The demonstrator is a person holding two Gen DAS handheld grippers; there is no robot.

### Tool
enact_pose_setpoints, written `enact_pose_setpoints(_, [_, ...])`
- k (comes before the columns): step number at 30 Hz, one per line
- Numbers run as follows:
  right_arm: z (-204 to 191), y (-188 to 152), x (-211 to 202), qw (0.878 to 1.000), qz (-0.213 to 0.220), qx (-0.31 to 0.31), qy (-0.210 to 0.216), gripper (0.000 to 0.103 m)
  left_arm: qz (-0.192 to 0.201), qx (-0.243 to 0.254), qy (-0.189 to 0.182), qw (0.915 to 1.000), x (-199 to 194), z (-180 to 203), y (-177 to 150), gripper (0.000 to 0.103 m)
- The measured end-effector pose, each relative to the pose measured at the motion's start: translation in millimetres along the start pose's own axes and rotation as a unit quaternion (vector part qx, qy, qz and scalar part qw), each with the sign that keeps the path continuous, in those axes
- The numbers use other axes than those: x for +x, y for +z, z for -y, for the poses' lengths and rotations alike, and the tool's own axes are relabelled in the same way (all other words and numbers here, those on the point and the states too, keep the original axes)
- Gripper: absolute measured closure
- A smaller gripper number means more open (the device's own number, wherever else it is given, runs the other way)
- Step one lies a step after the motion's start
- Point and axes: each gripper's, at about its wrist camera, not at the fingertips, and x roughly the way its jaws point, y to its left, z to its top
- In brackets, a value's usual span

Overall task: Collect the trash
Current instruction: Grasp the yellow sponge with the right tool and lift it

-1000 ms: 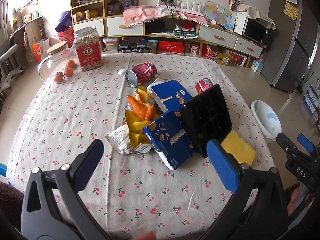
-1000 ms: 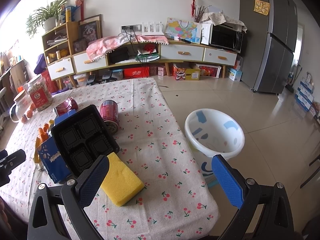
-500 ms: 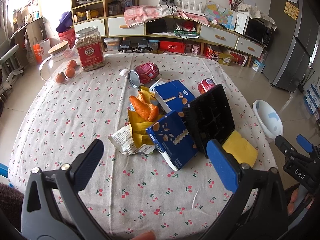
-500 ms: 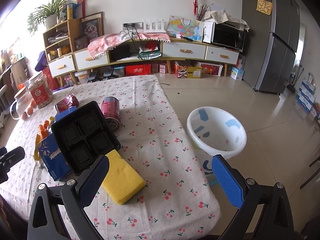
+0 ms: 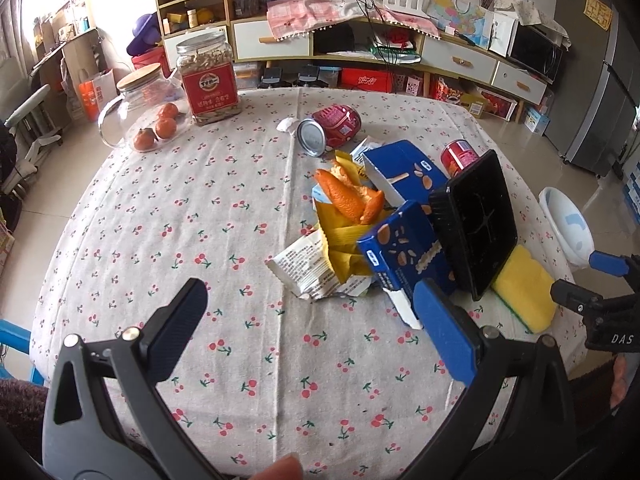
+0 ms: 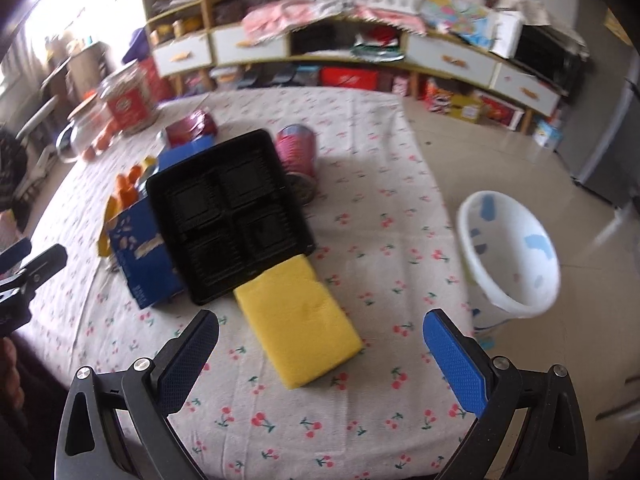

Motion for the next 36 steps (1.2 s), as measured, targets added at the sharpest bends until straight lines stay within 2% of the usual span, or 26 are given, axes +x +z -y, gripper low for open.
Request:
enact_pose_setpoints(3, [-6.2,5.2,16.2,0.999,-0.034,-0.029,0.003,0.000,-0.006,0.001,-0.007,1.0000,1.7,-4.0,-0.5,0.001])
enact_pose_setpoints(8, [-5.5,8.9,42.1,0.996,-0.081,-0.039,0.020,0.001,-0.013,0.006,-0.022,0.9996,4.4,-5.8,-1.8,0.001])
enact_pose_setpoints(13, [-1.9,8.6,56.4,0.993,-0.105,-0.030,0.036,0.004,-0.020,0.014,-0.041,0.9989,6.5,-1.2,-1.8,0.001])
enact_pose_setpoints(15, [-0.2,7.3,62.8,0.992,-0.117,-0.019,0.053,0.015,-0.022,0.016,-0.045,0.9986,8.3,0.2,-2.0,0.001])
enact_pose_setpoints(16, [0.0,6.6,66.0,0.991,-0.123,-0.018,0.056,0.024,-0.024,0.017,-0.046,0.9985,9.1,0.9,-2.5,0.001])
enact_pose_setpoints(17, [0.6,5.9,68.1,0.990,-0.126,-0.019,0.052,0.028,-0.027,0.018,-0.046,0.9984,10.4,1.5,-2.6,0.001])
enact_pose_setpoints(20, [1.1,5.7,67.5,0.991,-0.125,-0.021,0.051,0.038,-0.033,0.024,-0.062,0.9973,11.2,4.4,-2.3,0.001])
enact_pose_setpoints(22, [3.6,6.5,61.6,0.992,-0.116,-0.018,0.056,0.040,-0.030,0.033,-0.068,0.9967,10.2,8.2,-1.1,0.001])
enact_pose_setpoints(26, [12.4,5.1,47.5,0.994,-0.089,-0.002,0.062,0.042,-0.025,0.058,-0.076,0.9951,8.9,21.1,3.9,0.001])
enact_pose_setpoints(31, [40.0,3.2,24.1,0.995,-0.048,0.050,0.070,0.042,-0.017,0.097,-0.083,0.9916,10.8,43.8,15.2,0.004])
enact_pose_setpoints(36, [62.7,-4.7,15.9,0.992,-0.032,0.092,0.075,0.042,0.005,0.155,-0.072,0.9853,15.0,75.9,25.3,0.004])
